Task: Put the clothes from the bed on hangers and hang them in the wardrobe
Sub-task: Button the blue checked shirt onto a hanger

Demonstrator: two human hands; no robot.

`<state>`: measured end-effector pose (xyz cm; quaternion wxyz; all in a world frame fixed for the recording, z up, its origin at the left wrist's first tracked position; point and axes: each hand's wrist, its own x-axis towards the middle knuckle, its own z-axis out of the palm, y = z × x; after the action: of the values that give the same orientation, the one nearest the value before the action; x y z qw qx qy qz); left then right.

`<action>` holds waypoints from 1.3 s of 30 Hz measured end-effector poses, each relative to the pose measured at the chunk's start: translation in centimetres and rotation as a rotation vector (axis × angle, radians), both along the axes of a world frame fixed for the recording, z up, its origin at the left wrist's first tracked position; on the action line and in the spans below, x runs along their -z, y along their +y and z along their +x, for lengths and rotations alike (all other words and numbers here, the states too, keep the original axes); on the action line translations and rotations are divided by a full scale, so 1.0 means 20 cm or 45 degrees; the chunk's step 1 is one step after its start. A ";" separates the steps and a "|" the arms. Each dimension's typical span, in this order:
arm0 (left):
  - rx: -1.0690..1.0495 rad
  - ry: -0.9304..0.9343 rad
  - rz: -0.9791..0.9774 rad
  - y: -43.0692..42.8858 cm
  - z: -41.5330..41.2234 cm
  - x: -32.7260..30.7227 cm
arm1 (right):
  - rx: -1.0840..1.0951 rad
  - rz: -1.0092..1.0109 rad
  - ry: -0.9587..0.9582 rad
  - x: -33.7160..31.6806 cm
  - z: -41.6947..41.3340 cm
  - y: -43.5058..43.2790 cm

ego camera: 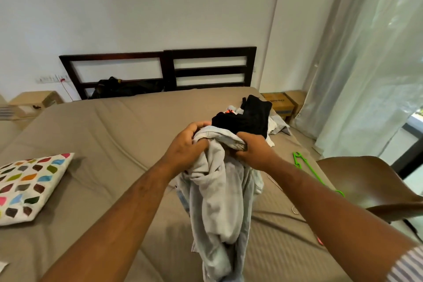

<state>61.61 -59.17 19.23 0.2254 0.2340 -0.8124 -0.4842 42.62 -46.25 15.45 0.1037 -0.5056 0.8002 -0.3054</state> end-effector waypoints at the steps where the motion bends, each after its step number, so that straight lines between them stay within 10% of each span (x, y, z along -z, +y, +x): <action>1: 0.093 -0.087 0.052 -0.01 0.02 -0.01 | 0.102 -0.133 0.029 -0.01 0.01 0.00; 6: 0.230 -0.135 0.450 -0.02 0.06 -0.02 | 0.164 -0.447 0.048 -0.12 0.06 -0.01; 11: -0.252 -0.019 -0.204 -0.06 0.03 -0.02 | -0.237 -0.232 -0.016 -0.22 0.07 0.01; 15: -0.534 0.307 -0.394 -0.05 0.03 -0.02 | -0.455 0.042 -0.554 -0.24 0.09 0.03; 22: -0.487 0.025 -0.609 -0.07 0.07 -0.05 | -0.078 -0.148 0.196 -0.15 0.05 0.04; 28: -0.287 -0.051 -0.445 -0.09 0.11 -0.04 | 0.164 -0.422 0.082 -0.16 0.06 0.06; 39: -0.051 -0.194 -0.045 -0.12 0.19 -0.01 | -0.248 -0.250 -0.546 -0.14 0.14 0.08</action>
<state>65.38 -61.66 19.52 0.1766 0.2824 -0.8307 -0.4461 45.36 -44.61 18.30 0.2505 -0.5116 0.6740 -0.4705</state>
